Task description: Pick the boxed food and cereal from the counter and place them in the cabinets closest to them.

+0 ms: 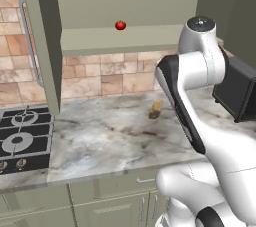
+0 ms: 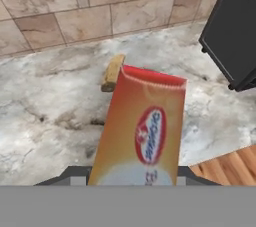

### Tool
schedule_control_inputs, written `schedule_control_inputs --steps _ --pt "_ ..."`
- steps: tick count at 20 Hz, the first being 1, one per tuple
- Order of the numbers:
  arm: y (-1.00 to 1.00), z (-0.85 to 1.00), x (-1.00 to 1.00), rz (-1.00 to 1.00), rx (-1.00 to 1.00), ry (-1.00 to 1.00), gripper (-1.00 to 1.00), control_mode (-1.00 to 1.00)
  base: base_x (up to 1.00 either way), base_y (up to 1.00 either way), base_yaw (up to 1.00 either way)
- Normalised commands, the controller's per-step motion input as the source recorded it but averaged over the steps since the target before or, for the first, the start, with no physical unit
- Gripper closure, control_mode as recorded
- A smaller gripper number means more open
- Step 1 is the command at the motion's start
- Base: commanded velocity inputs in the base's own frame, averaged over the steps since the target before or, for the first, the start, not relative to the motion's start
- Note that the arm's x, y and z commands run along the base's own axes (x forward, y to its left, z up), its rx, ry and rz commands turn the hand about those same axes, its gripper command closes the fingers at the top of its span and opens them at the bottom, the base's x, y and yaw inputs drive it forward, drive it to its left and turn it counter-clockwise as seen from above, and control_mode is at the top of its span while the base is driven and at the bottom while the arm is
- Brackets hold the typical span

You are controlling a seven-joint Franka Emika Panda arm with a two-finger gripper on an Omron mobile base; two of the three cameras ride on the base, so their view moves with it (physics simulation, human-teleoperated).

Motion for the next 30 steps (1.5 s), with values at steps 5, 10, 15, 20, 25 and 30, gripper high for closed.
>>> schedule_control_inputs --steps 5,10,15,20,25,30 --pt "0.00 0.60 0.00 0.01 0.03 0.00 1.00 -1.00 0.00 0.00 0.00" --pt "0.00 0.29 -0.03 0.00 0.00 -0.05 1.00 -1.00 0.00 0.00 0.00" --pt "0.01 0.14 0.00 0.00 -0.02 -0.08 1.00 -1.00 0.00 0.00 0.00" --pt "0.00 0.42 0.00 0.00 0.00 -0.12 1.00 -1.00 0.00 0.00 0.00" --pt "0.00 0.40 0.02 0.00 0.00 -0.08 1.00 -1.00 0.00 0.00 0.00" --pt "0.00 0.22 0.29 0.00 0.00 0.00 1.00 -1.00 0.00 0.00 0.00"
